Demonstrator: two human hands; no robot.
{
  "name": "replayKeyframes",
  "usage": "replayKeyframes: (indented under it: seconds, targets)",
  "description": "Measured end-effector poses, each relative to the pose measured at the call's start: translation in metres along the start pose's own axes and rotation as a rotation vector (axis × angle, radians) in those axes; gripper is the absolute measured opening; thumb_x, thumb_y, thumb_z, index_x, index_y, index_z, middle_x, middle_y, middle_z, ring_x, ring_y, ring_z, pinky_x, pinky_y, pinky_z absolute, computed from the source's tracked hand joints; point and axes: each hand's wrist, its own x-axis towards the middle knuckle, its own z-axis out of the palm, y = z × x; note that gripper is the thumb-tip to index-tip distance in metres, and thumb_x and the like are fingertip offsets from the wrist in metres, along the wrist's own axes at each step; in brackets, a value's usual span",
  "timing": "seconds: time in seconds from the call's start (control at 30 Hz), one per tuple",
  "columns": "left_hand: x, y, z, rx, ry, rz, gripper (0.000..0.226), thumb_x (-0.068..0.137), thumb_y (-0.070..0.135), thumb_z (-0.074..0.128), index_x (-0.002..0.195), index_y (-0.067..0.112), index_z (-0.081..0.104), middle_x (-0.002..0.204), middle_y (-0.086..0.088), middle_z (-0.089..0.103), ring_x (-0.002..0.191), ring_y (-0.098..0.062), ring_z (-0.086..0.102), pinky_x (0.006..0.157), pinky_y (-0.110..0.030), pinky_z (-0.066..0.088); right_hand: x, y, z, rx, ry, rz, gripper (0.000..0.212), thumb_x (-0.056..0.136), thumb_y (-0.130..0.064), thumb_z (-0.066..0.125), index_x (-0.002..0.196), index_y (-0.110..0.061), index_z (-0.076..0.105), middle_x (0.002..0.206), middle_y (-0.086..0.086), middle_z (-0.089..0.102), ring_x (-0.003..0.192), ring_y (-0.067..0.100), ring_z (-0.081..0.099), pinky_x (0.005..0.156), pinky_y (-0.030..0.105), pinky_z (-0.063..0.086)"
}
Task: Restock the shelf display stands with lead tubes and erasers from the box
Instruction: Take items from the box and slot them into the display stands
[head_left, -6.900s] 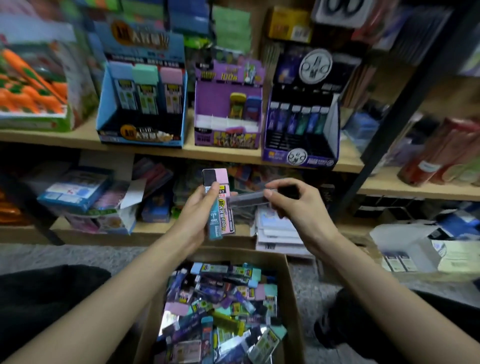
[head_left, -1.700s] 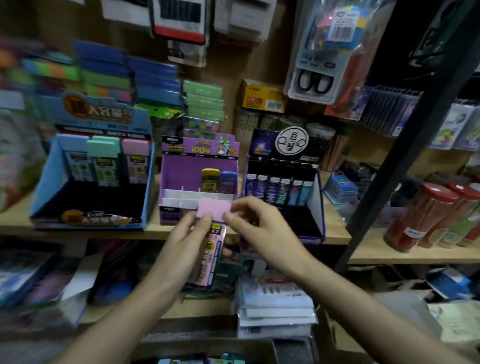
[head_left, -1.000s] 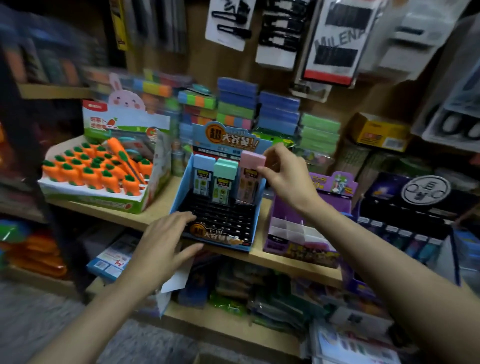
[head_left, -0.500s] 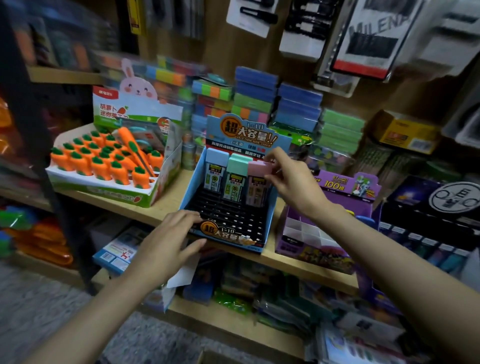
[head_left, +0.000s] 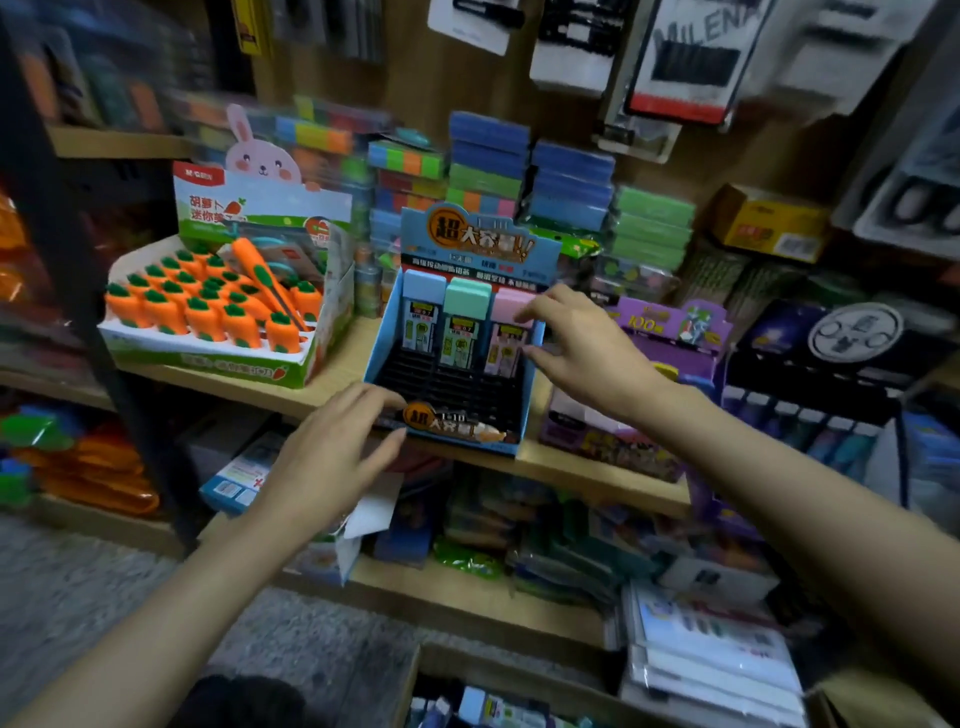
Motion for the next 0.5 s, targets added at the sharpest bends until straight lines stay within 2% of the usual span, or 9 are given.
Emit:
replayKeyframes:
  seconds: [0.1, 0.17, 0.23, 0.3, 0.4, 0.5]
  targets:
    - [-0.023, 0.011, 0.003, -0.096, -0.266, -0.057, 0.018, 0.090, 0.026, 0.059, 0.106, 0.020, 0.056, 0.093, 0.005, 0.063, 0.087, -0.013, 0.061, 0.074, -0.035, 0.051, -0.057, -0.015, -0.002, 0.129, -0.103, 0.006, 0.021, 0.087, -0.014, 0.062, 0.106, -0.007, 0.062, 0.104, 0.010, 0.066, 0.097, 0.025, 0.060, 0.081, 0.031, 0.042]
    - [-0.047, 0.018, 0.017, -0.093, -0.464, -0.063, 0.019, 0.090, 0.025, 0.060, 0.107, 0.017, 0.056, 0.093, 0.003, 0.064, 0.087, -0.013, 0.061, 0.076, -0.033, 0.050, -0.099, -0.019, 0.006, 0.171, -0.215, 0.038, 0.018, 0.086, -0.015, 0.063, 0.103, -0.008, 0.064, 0.101, 0.010, 0.069, 0.095, 0.025, 0.063, 0.082, 0.032, 0.044]
    - [-0.074, 0.023, 0.038, -0.088, -0.589, -0.044, 0.021, 0.090, 0.024, 0.060, 0.107, 0.013, 0.057, 0.097, 0.001, 0.064, 0.090, -0.013, 0.060, 0.081, -0.032, 0.048, -0.141, -0.018, 0.021, 0.193, -0.326, 0.099, 0.020, 0.088, -0.018, 0.062, 0.105, -0.009, 0.064, 0.104, 0.009, 0.069, 0.098, 0.024, 0.063, 0.084, 0.034, 0.046]
    - [-0.107, 0.024, 0.066, -0.126, -0.659, -0.056, 0.019, 0.089, 0.019, 0.061, 0.105, 0.009, 0.057, 0.096, -0.001, 0.062, 0.090, -0.016, 0.059, 0.080, -0.028, 0.046, -0.183, -0.014, 0.041, 0.229, -0.407, 0.176, 0.020, 0.090, -0.021, 0.060, 0.107, -0.011, 0.063, 0.107, 0.007, 0.068, 0.101, 0.021, 0.062, 0.080, 0.031, 0.046]
    - [-0.166, 0.022, 0.117, -0.256, -0.749, -0.208, 0.009, 0.087, 0.006, 0.061, 0.091, 0.010, 0.054, 0.089, -0.009, 0.060, 0.086, -0.022, 0.058, 0.078, -0.031, 0.044, -0.243, -0.005, 0.076, 0.277, -0.510, 0.302, 0.018, 0.092, -0.021, 0.058, 0.107, -0.013, 0.062, 0.106, 0.006, 0.067, 0.098, 0.021, 0.061, 0.072, 0.023, 0.038]
    - [-0.225, 0.020, 0.166, -0.349, -0.795, -0.352, 0.021, 0.084, -0.005, 0.060, 0.086, 0.012, 0.049, 0.081, -0.002, 0.052, 0.083, -0.018, 0.049, 0.068, -0.020, 0.040, -0.299, 0.007, 0.114, 0.288, -0.598, 0.449, 0.018, 0.092, -0.018, 0.055, 0.107, -0.010, 0.062, 0.106, 0.009, 0.067, 0.099, 0.025, 0.060, 0.074, 0.028, 0.038]
